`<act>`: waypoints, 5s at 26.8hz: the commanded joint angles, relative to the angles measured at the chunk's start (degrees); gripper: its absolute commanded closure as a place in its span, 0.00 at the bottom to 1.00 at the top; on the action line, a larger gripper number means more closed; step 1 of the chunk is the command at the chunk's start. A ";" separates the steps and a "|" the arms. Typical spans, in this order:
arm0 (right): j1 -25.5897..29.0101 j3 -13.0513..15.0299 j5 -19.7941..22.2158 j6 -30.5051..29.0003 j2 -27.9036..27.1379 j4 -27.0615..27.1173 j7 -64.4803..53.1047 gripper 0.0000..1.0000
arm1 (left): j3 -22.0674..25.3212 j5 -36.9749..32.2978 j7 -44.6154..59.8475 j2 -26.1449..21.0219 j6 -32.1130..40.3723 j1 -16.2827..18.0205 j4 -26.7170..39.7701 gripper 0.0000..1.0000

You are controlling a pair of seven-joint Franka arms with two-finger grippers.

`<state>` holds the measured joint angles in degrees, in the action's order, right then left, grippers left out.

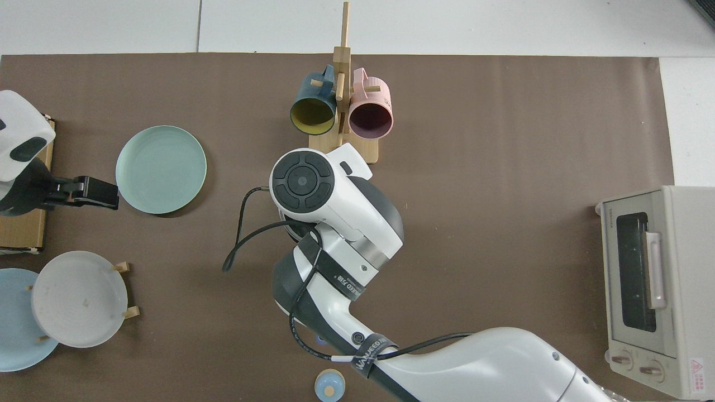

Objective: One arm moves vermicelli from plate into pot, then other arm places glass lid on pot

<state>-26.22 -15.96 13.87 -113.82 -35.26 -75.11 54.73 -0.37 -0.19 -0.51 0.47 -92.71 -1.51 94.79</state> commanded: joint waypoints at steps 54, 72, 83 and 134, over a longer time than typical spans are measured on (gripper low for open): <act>1.17 -0.66 -1.04 3.16 -0.51 -1.18 1.35 0.89 | -0.33 -1.13 -0.37 0.76 -0.11 0.19 0.31 0.00; 1.35 -0.92 -0.95 6.33 2.83 0.67 0.21 0.00 | -0.33 -1.13 -0.37 0.67 -0.11 0.19 0.31 0.00; 5.03 -0.74 -5.16 6.85 11.26 -0.73 -8.56 0.00 | -0.33 -1.13 -0.37 0.76 -0.11 0.19 0.31 0.00; 27.10 21.93 -15.89 25.66 40.27 -15.77 -52.44 0.00 | -0.33 -1.13 -0.37 0.67 -0.11 0.19 0.31 0.00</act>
<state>-1.25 6.88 -0.10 -87.55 2.28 -87.21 3.49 -0.42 -0.19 -0.51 0.55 -92.71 -1.51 94.79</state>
